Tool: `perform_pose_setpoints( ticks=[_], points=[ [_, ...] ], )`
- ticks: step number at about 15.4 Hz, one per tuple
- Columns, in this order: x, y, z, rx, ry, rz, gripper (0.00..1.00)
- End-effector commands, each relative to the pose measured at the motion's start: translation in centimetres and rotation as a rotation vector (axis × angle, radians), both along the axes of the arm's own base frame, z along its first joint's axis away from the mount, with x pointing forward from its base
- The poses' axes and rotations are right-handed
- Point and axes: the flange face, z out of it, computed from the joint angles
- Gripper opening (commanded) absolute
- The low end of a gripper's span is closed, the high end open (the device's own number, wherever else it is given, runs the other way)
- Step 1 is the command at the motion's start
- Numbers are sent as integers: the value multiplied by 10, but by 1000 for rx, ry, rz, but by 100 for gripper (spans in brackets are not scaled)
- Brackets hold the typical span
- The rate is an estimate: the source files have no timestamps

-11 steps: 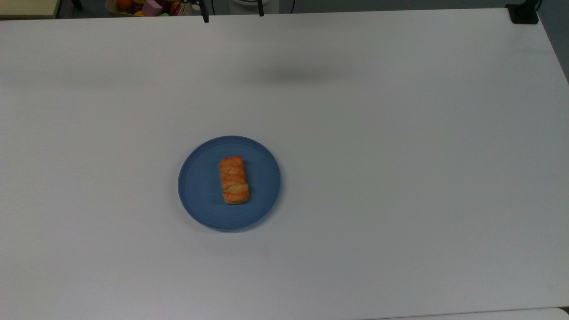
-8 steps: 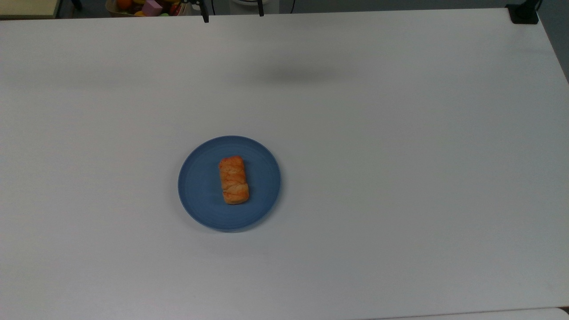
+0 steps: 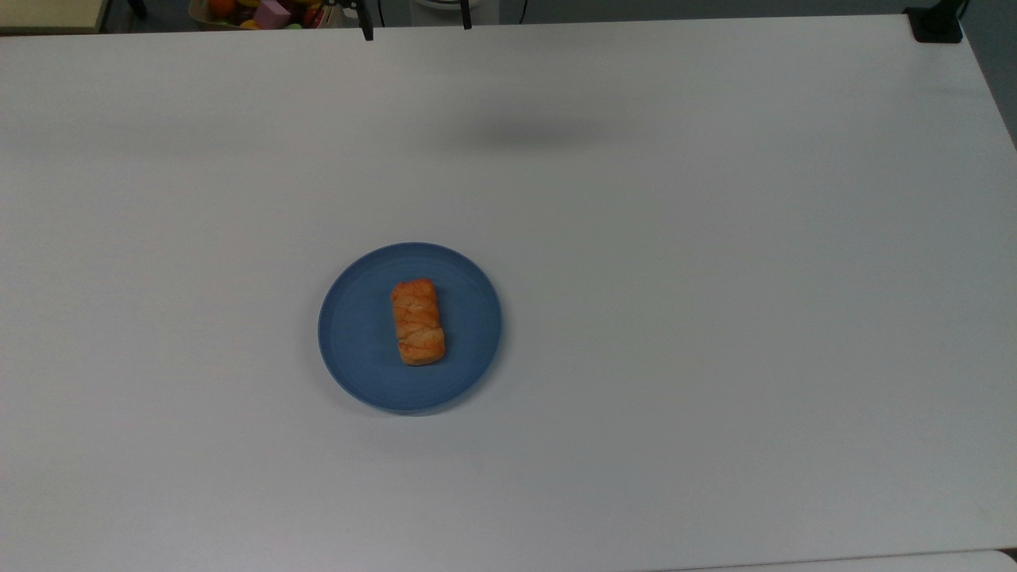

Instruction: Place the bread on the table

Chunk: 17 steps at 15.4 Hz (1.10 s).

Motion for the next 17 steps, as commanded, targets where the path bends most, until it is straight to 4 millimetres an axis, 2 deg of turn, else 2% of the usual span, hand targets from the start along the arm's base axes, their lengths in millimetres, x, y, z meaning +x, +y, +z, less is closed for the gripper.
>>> perform_pose_setpoints(
  ticks=[1, 4, 6, 9, 14, 17],
  points=[
    [-4, 3, -5, 7, 4, 35, 100],
    [-1, 8, -11, 7, 7, 43, 100],
    [12, 8, -24, -2, 18, 44, 100],
    [37, 8, -31, 0, -71, 34, 100],
    [88, 9, -81, -8, -146, 17, 100],
    [106, 11, -111, -47, -159, 27, 100]
  ],
)
